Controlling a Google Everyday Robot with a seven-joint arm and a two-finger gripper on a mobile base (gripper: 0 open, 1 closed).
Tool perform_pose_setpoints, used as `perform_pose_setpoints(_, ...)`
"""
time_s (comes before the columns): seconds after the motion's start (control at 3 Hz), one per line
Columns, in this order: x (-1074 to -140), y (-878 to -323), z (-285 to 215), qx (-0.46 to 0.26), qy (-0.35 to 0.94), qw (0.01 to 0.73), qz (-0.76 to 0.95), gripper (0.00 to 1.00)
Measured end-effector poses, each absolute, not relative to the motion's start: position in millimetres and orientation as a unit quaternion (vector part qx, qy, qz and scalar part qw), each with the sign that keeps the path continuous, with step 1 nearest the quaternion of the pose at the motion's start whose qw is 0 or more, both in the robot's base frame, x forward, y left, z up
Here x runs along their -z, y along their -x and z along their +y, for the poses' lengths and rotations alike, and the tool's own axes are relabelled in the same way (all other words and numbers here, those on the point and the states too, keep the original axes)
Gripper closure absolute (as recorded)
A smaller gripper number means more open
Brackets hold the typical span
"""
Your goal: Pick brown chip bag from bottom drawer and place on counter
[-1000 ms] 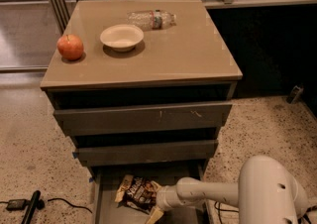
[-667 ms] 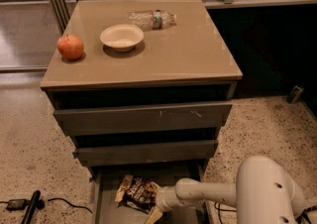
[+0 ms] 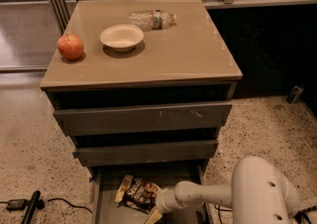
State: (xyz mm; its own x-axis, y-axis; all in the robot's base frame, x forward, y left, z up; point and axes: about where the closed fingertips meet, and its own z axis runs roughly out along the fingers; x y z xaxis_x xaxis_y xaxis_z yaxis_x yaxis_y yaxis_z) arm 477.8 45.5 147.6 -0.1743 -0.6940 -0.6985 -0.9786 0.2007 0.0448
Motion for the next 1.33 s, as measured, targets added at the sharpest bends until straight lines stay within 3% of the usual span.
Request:
perform_pose_setpoints(0.33,-136.5,-483.7,41.2,-0.242,0.576,0.277,0.73,0.0)
perform_pose_setpoints(0.67,-135.6,-484.2,40.8,-0.241,0.576,0.276,0.731,0.16)
perform_pose_setpoints(1.33,-135.6,-484.2,40.9,-0.241,0.576,0.276,0.731,0.63)
